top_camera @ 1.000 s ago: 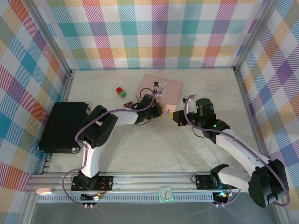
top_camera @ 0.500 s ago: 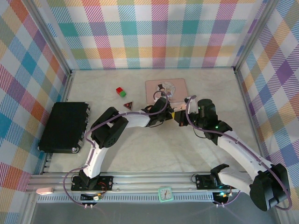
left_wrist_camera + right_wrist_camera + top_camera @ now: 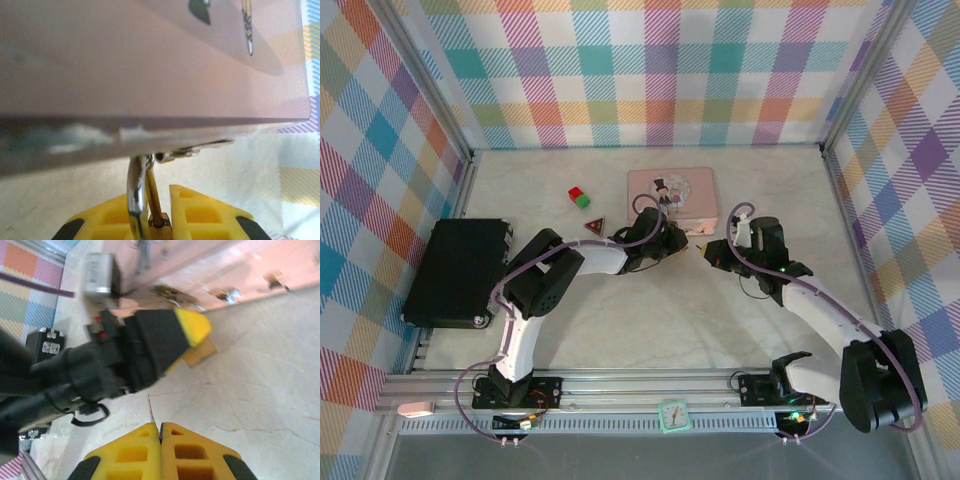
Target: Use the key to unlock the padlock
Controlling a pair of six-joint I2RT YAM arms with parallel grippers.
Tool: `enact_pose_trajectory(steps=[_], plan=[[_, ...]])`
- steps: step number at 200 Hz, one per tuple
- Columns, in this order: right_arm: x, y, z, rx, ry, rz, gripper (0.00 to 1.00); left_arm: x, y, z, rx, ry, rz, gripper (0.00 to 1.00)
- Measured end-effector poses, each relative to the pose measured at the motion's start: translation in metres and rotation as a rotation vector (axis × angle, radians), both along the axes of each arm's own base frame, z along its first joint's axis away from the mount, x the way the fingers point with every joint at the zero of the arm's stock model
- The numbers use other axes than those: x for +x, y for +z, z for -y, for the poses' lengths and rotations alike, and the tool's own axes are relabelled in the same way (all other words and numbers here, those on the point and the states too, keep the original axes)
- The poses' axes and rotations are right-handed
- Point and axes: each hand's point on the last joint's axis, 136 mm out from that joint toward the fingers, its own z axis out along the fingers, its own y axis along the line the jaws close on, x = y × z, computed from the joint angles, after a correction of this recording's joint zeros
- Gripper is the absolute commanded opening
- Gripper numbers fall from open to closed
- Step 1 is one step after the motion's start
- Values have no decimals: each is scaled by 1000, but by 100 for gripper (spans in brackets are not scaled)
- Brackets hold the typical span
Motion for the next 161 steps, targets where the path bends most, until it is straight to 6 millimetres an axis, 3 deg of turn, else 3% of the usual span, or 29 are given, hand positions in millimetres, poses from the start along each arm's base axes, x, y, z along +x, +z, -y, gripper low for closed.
enact_pose_trajectory(steps=[33,60,103,161], plan=[[-1,-19,10,77,-45,-82,0,4,17,4,-121,35,-1,0],[-1,-22,6,143,-42,-103,0,6,29,7,-203,50,-7,0],[2,-43,1,247,-55,-191,0,4,40,11,-286,46,-15,0],[23,-34,-1,364,-67,-163,0,3,43,11,-316,44,-15,0]])
